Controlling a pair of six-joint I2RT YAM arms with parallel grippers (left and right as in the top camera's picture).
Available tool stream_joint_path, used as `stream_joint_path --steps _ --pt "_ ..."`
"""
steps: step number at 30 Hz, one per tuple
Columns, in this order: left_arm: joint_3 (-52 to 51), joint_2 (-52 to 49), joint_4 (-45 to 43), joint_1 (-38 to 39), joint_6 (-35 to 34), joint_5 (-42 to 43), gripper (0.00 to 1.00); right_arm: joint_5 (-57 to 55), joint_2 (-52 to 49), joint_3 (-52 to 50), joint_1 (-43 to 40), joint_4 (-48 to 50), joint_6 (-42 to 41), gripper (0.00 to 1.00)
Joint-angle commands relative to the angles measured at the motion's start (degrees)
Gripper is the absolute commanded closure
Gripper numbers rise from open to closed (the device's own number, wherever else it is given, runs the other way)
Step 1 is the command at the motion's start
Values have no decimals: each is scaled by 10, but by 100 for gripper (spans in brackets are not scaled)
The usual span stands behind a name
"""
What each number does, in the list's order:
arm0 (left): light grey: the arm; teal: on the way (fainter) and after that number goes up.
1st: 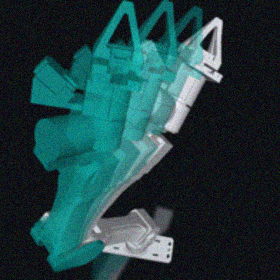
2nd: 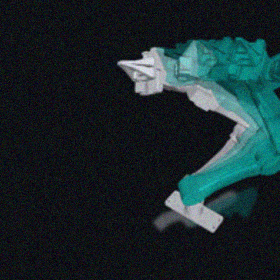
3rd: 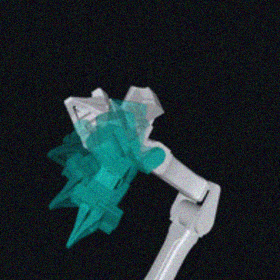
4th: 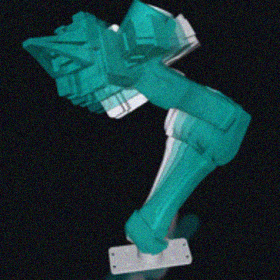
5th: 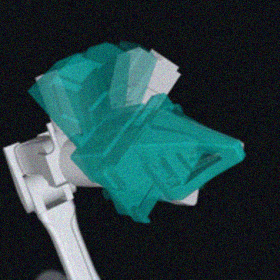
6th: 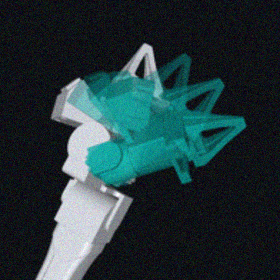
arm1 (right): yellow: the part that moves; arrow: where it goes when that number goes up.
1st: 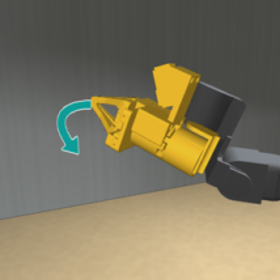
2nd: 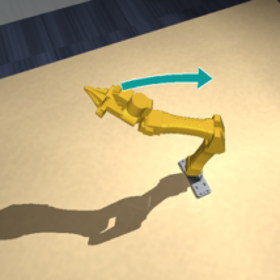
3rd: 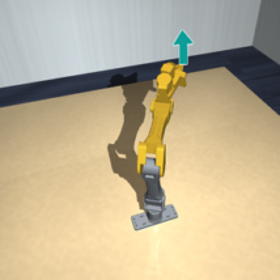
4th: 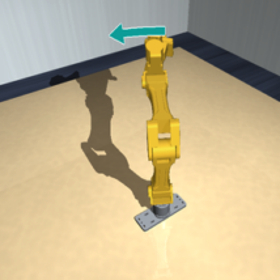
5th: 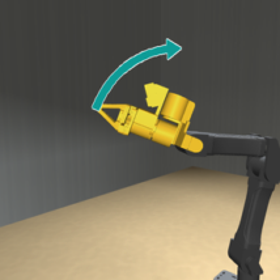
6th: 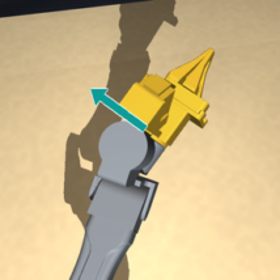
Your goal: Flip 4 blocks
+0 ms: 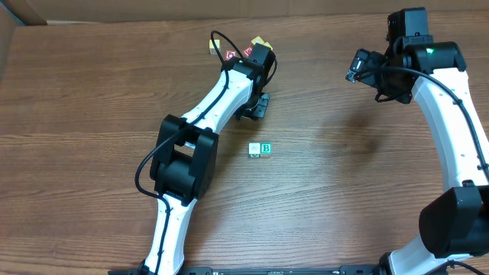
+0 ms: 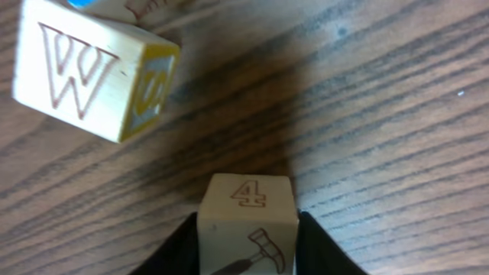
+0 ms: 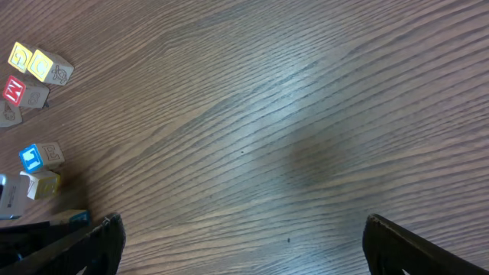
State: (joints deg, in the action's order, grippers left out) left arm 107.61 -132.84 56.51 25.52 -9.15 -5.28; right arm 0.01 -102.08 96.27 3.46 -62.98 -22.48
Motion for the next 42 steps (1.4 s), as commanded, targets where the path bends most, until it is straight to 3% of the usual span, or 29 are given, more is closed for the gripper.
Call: stream_joint_path --steps 1,4,42 --pt "12 -4 3 4 1 22 62 0 7 1 0 3 -3 0" --pt "12 -4 0 4 -1 21 57 0 7 1 0 3 -3 0" --pt "46 -6 38 3 -7 17 62 0 7 1 0 3 -3 0"
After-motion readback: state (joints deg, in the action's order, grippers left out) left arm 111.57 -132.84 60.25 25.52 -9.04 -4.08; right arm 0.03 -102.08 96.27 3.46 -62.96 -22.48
